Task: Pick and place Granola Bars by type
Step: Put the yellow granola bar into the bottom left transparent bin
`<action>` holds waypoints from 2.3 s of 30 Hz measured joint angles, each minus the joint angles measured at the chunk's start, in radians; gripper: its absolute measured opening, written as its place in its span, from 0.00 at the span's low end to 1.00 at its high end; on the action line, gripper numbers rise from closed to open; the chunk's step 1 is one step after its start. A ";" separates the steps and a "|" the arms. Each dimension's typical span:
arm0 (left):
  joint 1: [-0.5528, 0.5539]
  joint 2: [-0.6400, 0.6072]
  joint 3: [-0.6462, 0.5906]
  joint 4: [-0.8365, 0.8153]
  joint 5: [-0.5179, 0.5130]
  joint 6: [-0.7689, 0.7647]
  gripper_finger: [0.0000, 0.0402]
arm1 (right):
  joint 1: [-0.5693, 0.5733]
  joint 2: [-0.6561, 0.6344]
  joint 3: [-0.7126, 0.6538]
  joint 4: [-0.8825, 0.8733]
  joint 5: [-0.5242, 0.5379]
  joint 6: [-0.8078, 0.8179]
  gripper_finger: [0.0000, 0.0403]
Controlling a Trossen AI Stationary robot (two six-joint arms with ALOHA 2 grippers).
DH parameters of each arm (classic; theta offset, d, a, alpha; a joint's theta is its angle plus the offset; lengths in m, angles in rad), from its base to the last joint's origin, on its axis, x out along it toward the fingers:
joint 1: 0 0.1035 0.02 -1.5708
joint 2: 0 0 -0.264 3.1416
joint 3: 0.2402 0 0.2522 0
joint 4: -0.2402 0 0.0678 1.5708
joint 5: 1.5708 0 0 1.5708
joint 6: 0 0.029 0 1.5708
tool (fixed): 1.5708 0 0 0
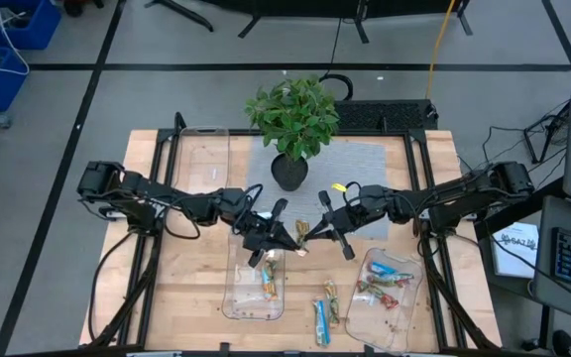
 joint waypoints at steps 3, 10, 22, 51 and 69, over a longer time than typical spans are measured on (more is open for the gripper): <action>-0.005 0.000 0.000 -0.020 -0.019 0.008 0.00 | -0.007 -0.030 0.000 -0.065 0.003 0.000 0.00; -0.008 -0.032 -0.003 -0.117 -0.090 0.008 0.00 | -0.013 -0.118 0.000 -0.222 0.004 0.000 0.00; -0.064 -0.159 -0.007 -0.412 -0.228 -0.067 0.00 | -0.012 -0.204 0.000 -0.379 0.063 0.018 0.00; -0.391 -0.130 -0.124 -0.656 -0.411 -0.796 0.05 | -0.012 -0.525 -0.363 -0.044 0.209 0.131 0.00; -0.368 -0.146 -0.124 -0.564 -0.428 -0.676 0.17 | 0.192 -0.107 0.115 -0.590 0.263 0.079 0.00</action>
